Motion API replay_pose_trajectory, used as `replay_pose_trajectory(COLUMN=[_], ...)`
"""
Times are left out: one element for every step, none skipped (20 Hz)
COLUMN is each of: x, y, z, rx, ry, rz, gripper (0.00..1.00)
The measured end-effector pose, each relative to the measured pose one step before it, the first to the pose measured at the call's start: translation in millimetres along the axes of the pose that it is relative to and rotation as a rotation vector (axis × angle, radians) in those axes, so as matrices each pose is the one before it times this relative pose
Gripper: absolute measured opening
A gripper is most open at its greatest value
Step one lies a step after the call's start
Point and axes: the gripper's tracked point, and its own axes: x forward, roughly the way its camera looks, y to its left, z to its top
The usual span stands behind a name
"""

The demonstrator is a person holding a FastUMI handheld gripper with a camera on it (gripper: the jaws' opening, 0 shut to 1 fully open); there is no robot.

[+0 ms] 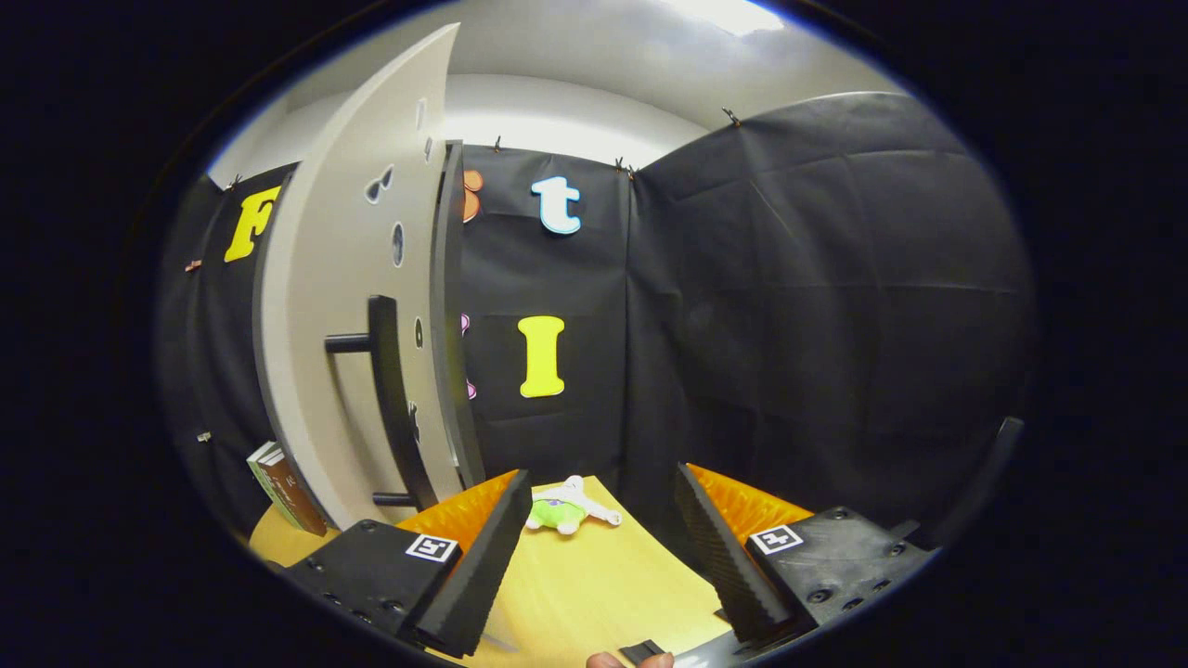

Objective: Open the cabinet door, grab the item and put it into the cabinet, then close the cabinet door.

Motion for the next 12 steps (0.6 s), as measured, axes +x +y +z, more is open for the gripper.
replay_pose_trajectory(x=[4.25, 2.22, 1.70, 2.31, 9.67, -2.02, -0.05, -0.49, -0.06, -1.06, -1.65, -0.14], y=[0.97, 4.06, 3.21, 3.93, 5.56, 3.26, 1.18, 1.70, 1.48, 1.49, 3.49, 7.15], z=[1.35, 0.28, 1.41, 2.93, 1.23, 1.65, -0.64, 0.90, 1.64, 0.18, 0.88, -2.05], rx=[0.00312, -0.00483, -0.00592, -0.01586, 0.00120, 0.01479, 0.00429, -0.00406, -0.01057, -0.00818, 0.00580, 0.00562], ry=[-0.00343, -0.00102, -0.00462, -0.00820, -0.00723, 0.00032, 0.00116, -0.00363, -0.00610, -0.00186, -0.00190, 0.00672], rz=[0.01543, 0.01442, 0.01297, -0.00827, 0.00546, 0.00132, 0.00203, 0.00337, 0.00179, 0.00171, 0.00597, 0.01155], gripper=[0.98, 0.98, 0.98, 0.98, 0.96, 0.96, 0.96, 0.96, 0.96, 0.96, 0.97, 0.97])
